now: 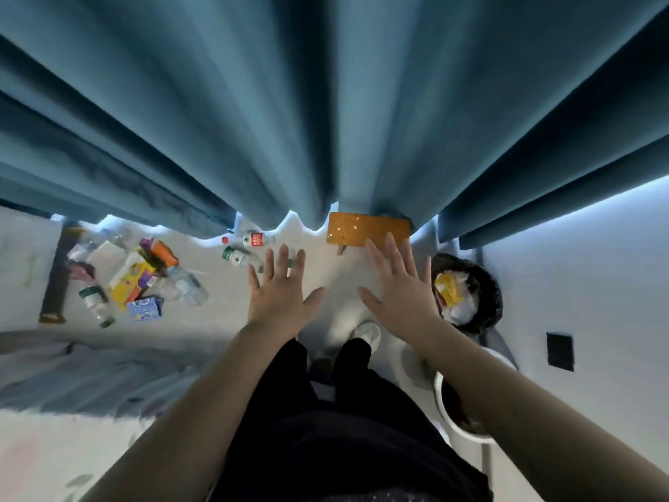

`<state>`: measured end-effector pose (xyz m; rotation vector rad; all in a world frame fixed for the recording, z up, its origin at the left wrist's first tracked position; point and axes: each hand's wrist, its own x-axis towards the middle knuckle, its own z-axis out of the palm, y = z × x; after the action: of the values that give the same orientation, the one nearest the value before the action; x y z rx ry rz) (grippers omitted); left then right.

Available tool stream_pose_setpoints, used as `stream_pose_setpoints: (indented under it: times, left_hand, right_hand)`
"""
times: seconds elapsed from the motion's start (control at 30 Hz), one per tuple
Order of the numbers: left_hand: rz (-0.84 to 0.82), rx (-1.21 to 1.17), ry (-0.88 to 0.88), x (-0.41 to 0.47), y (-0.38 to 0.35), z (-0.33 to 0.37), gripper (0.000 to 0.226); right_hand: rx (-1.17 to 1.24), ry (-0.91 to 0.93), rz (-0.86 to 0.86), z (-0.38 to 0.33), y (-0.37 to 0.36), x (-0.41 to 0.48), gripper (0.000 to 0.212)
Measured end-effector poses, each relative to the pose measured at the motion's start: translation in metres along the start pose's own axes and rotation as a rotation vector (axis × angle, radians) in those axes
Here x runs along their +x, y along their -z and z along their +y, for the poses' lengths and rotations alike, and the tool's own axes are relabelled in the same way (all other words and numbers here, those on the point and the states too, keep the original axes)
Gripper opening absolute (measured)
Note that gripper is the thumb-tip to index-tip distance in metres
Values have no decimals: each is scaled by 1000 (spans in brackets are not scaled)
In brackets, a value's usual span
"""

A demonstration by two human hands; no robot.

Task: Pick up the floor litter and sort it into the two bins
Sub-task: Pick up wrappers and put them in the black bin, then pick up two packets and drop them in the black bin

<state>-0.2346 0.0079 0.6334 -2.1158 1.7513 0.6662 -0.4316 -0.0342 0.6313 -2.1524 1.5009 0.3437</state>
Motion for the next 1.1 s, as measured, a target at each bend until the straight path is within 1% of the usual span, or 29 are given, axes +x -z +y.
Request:
stream_pose_setpoints:
  times: [0.13,0.3,0.4,0.5,0.57,0.7,0.77,0.93,1.1]
  left_hand:
    - [26,-124,147,-14,-2,-55,76]
    - [87,-232,233,-29,-10,-137,75]
    - [109,-272,208,-37,-18,-197,74]
    - [133,-296,134,-42,-18,-263,73]
    - [143,-272,110,-48,-15,-309,73]
    - [158,-225,155,-62,-13,-391,73]
    - [161,-250,202,-62,-15,-423,73]
    - [103,-303,327,-48,-28,-477,74]
    - [6,-345,437,-28,-35,-525,75]
  right_hand:
    - [-108,106,-26,-53,1,22,76]
    - [-174,188,-40,-134,-10,48,74]
    - [-200,206,-26,-194,-20,59,72]
    - [-179,185,-22,-258,-34,68,72]
    - [-148,174,-29,-300,-44,75,73]
    - [-148,218,-30,-369,-55,94,73]
    - [-161,243,-33,-395,-57,106,74]
    - [-215,301,-107,-439,-68,143,74]
    - [-310,434,-205,-493,-87,200,74]
